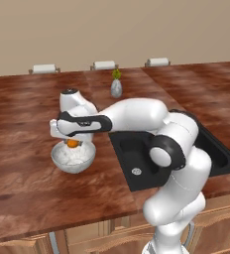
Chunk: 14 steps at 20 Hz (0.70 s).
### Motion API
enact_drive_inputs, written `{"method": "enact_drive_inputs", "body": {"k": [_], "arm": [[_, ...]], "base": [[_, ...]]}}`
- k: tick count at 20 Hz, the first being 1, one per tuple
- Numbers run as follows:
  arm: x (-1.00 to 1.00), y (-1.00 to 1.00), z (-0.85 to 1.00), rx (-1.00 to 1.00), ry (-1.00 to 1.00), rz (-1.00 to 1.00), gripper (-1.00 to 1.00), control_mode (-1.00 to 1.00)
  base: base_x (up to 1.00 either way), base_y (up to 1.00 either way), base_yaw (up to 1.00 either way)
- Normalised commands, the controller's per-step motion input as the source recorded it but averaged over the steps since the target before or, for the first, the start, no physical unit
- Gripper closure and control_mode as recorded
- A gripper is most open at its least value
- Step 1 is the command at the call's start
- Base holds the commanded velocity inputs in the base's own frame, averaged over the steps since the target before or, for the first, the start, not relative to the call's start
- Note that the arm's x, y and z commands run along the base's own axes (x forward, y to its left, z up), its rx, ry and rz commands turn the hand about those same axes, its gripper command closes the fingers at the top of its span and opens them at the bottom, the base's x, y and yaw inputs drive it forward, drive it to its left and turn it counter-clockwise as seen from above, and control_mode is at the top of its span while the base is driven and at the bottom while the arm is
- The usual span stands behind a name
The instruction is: Pick the carrots from the cabinet and place them in one bowl. Pick the tangerine from the sink and place it in the other bowl.
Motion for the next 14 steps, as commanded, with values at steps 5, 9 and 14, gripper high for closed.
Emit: {"method": "enact_drive_inputs", "body": {"k": [5, 9, 14], "arm": [[0.00, -0.05, -0.11, 0.07, -0.01, -0.02, 1.00, -1.00], [0.02, 0.00, -0.12, 0.02, 0.00, -0.04, 1.00, -1.00], [0.10, 0.04, -0.08, 0.00, 0.00, -0.05, 1.00, -1.00]], "base": [[0.00, 0.00, 0.00], [0.00, 0.00, 0.00], [0.00, 0.00, 0.00]]}}
